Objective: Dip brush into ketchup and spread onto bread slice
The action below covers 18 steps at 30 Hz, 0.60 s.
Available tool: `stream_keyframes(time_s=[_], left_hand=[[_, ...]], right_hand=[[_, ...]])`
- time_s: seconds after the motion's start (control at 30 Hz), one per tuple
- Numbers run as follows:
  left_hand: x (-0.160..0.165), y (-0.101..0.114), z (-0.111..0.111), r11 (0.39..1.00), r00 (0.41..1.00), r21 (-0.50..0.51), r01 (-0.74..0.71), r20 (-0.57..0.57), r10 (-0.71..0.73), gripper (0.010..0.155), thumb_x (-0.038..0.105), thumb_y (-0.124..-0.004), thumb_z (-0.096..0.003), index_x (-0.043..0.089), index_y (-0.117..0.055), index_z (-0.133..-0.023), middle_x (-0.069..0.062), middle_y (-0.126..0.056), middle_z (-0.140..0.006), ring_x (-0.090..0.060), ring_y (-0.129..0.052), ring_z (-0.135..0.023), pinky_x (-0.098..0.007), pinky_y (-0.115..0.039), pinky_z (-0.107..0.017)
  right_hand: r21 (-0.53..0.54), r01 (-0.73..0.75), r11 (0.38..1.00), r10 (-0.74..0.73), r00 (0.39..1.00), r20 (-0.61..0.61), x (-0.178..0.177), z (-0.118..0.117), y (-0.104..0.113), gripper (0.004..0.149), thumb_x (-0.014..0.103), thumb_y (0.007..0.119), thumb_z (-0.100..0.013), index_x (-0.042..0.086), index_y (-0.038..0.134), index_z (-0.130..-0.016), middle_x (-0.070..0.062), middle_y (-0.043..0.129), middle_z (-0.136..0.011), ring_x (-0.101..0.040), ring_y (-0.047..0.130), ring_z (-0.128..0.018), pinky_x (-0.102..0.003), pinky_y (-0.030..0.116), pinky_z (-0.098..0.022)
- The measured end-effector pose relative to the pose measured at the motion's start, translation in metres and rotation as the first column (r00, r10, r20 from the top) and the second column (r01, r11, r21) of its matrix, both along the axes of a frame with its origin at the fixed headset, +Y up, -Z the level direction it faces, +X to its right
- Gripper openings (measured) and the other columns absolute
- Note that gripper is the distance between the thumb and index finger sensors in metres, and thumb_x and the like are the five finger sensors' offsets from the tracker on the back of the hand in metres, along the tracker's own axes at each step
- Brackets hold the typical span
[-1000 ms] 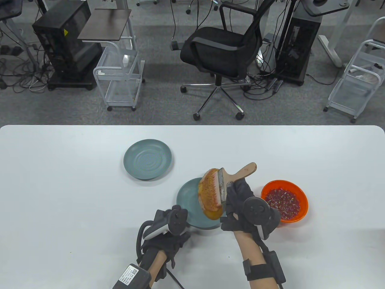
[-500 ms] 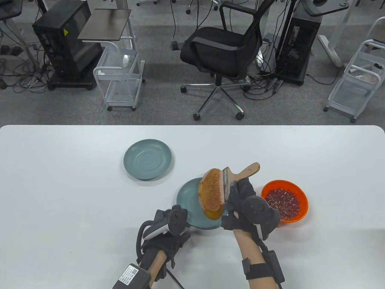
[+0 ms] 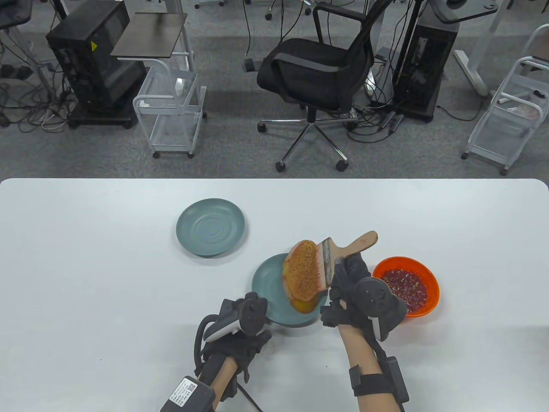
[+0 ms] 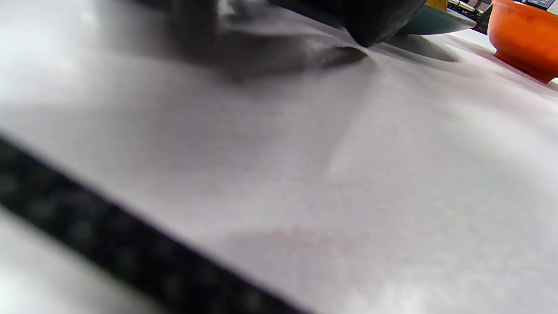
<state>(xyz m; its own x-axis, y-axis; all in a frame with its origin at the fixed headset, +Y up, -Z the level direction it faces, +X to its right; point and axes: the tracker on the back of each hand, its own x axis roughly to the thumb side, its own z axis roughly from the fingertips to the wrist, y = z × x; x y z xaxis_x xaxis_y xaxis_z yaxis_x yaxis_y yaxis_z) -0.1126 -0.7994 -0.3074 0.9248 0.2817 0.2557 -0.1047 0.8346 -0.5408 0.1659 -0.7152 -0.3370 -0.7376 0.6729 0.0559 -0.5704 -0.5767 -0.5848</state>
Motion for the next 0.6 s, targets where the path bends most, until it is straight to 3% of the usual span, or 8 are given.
stream_keyframes(time_s=[0.2,0.37,0.43,0.5,0.6], left_hand=[[0.0,-0.001,0.0,1.0,1.0,-0.002,-0.009,-0.008,0.009,0.071,0.039,-0.061,-0.0685,0.023,-0.008,-0.113,-0.008,0.004,-0.113,-0.045,-0.015,-0.108,-0.062,-0.027,-0.071],[-0.001,-0.001,0.0,1.0,1.0,-0.004,-0.014,-0.007,0.014,0.071,0.039,-0.061,-0.0684,0.023,-0.008,-0.113,-0.008,0.005,-0.113,-0.045,-0.015,-0.108,-0.062,-0.027,-0.071],[-0.002,-0.001,0.0,1.0,1.0,-0.003,-0.017,-0.009,0.017,0.071,0.039,-0.061,-0.0684,0.023,-0.008,-0.113,-0.008,0.004,-0.113,-0.045,-0.015,-0.108,-0.062,-0.027,-0.071],[-0.002,-0.001,0.0,1.0,1.0,-0.006,-0.012,-0.008,0.012,0.071,0.039,-0.061,-0.0685,0.023,-0.008,-0.113,-0.008,0.005,-0.113,-0.045,-0.014,-0.108,-0.062,-0.027,-0.071],[-0.001,-0.001,0.0,1.0,1.0,-0.009,-0.004,-0.01,0.004,0.071,0.039,-0.06,-0.0686,0.023,-0.007,-0.113,-0.008,0.006,-0.113,-0.045,-0.014,-0.108,-0.063,-0.026,-0.071]], right_hand=[[-0.103,0.244,0.964,-0.258,0.953,-0.158,-0.02,-0.011,-0.016,0.047,0.025,0.086,-0.05,-0.002,0.078,-0.088,-0.028,0.09,-0.07,-0.034,0.111,-0.046,-0.033,0.102,-0.026],[-0.105,0.054,0.993,-0.072,0.982,-0.175,-0.027,-0.012,-0.014,0.047,0.025,0.086,-0.049,-0.001,0.079,-0.088,-0.027,0.091,-0.069,-0.033,0.112,-0.045,-0.032,0.103,-0.026],[-0.049,0.037,0.998,-0.043,0.989,-0.142,-0.018,-0.007,-0.008,0.047,0.023,0.087,-0.049,-0.003,0.079,-0.087,-0.029,0.091,-0.069,-0.035,0.111,-0.045,-0.034,0.102,-0.026],[0.013,-0.087,0.996,0.088,0.993,-0.079,-0.007,-0.004,0.001,0.047,0.025,0.087,-0.049,-0.002,0.079,-0.087,-0.028,0.091,-0.068,-0.032,0.112,-0.045,-0.032,0.103,-0.025],[0.017,-0.027,0.999,0.029,0.996,-0.084,0.0,-0.002,0.001,0.047,0.026,0.086,-0.049,-0.001,0.079,-0.087,-0.027,0.091,-0.069,-0.032,0.112,-0.044,-0.031,0.103,-0.025]])
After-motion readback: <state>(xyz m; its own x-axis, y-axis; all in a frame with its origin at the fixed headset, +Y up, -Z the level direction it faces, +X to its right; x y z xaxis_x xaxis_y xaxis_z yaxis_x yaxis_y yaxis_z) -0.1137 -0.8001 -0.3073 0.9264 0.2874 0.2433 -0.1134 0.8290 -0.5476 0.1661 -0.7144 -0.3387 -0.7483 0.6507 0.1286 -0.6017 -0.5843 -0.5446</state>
